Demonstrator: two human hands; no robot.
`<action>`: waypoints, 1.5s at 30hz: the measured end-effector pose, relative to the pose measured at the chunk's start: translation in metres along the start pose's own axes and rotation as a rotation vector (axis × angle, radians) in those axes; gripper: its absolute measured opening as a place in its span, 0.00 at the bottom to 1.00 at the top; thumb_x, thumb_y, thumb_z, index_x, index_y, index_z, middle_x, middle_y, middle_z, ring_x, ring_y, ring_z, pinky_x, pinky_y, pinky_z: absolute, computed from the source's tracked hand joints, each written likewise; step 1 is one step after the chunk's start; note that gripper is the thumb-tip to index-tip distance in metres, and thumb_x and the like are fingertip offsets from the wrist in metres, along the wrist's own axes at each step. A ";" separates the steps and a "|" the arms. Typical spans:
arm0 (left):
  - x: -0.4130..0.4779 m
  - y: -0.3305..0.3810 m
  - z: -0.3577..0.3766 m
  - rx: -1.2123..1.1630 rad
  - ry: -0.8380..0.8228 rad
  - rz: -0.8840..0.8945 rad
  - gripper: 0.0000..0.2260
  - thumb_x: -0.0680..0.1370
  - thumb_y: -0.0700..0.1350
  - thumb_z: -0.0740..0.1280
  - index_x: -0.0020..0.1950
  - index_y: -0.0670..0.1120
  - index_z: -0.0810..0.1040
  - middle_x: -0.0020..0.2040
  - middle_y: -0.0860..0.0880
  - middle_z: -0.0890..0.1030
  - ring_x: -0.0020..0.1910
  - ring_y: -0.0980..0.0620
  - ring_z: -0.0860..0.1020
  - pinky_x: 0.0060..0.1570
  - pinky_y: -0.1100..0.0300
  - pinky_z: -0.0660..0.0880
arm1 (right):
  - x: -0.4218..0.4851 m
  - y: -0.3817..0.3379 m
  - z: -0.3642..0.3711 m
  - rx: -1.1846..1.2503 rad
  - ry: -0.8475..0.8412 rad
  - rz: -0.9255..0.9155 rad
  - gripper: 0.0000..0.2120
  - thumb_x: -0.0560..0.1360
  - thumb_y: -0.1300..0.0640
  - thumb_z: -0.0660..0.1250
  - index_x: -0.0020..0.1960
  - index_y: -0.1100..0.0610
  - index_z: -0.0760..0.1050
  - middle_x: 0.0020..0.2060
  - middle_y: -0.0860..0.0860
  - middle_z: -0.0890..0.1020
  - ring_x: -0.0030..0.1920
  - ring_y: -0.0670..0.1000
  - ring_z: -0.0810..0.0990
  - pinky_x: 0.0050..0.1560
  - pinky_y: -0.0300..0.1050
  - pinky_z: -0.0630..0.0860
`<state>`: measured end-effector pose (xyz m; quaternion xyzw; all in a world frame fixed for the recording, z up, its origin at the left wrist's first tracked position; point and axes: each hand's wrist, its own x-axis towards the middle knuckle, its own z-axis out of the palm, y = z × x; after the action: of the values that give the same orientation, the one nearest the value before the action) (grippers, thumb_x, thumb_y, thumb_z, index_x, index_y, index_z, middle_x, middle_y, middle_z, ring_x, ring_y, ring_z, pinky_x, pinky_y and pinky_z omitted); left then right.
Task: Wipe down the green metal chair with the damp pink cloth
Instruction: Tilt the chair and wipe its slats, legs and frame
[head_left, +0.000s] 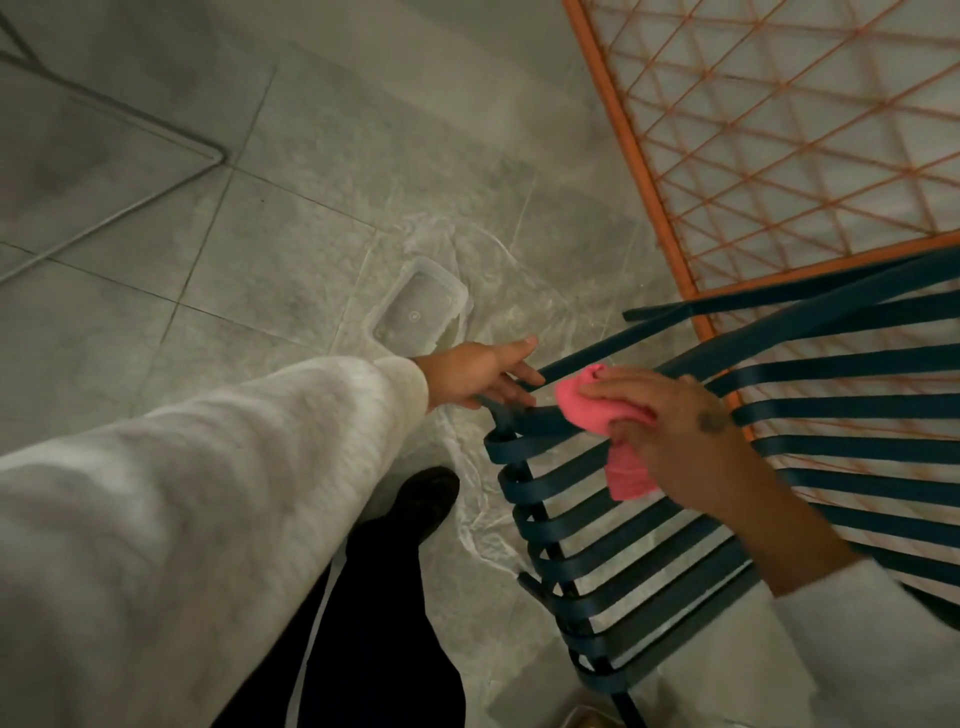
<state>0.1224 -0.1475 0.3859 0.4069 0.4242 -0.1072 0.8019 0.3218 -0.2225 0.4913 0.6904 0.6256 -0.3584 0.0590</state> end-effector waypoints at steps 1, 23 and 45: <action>-0.001 0.001 0.001 -0.003 0.004 -0.003 0.28 0.80 0.66 0.48 0.66 0.52 0.77 0.60 0.50 0.82 0.66 0.50 0.74 0.73 0.45 0.60 | 0.004 0.004 -0.011 0.117 -0.086 0.067 0.22 0.75 0.60 0.68 0.61 0.35 0.75 0.63 0.34 0.73 0.60 0.46 0.73 0.59 0.45 0.73; 0.011 -0.094 -0.025 -0.225 0.484 -0.028 0.12 0.79 0.50 0.65 0.54 0.42 0.80 0.52 0.43 0.83 0.47 0.52 0.81 0.40 0.65 0.73 | 0.074 -0.097 0.140 -1.467 -0.596 -0.002 0.46 0.47 0.74 0.80 0.63 0.61 0.68 0.51 0.63 0.76 0.46 0.68 0.74 0.45 0.66 0.71; -0.009 -0.087 0.035 -0.168 0.362 0.342 0.06 0.77 0.45 0.68 0.50 0.52 0.84 0.46 0.53 0.86 0.48 0.55 0.83 0.55 0.53 0.78 | 0.063 -0.088 0.076 -0.783 -0.321 0.010 0.09 0.78 0.48 0.64 0.54 0.51 0.74 0.52 0.52 0.79 0.58 0.57 0.72 0.57 0.52 0.64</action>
<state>0.0922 -0.2312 0.3549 0.4172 0.4932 0.1403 0.7504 0.2077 -0.1922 0.4321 0.5545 0.6939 -0.1962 0.4153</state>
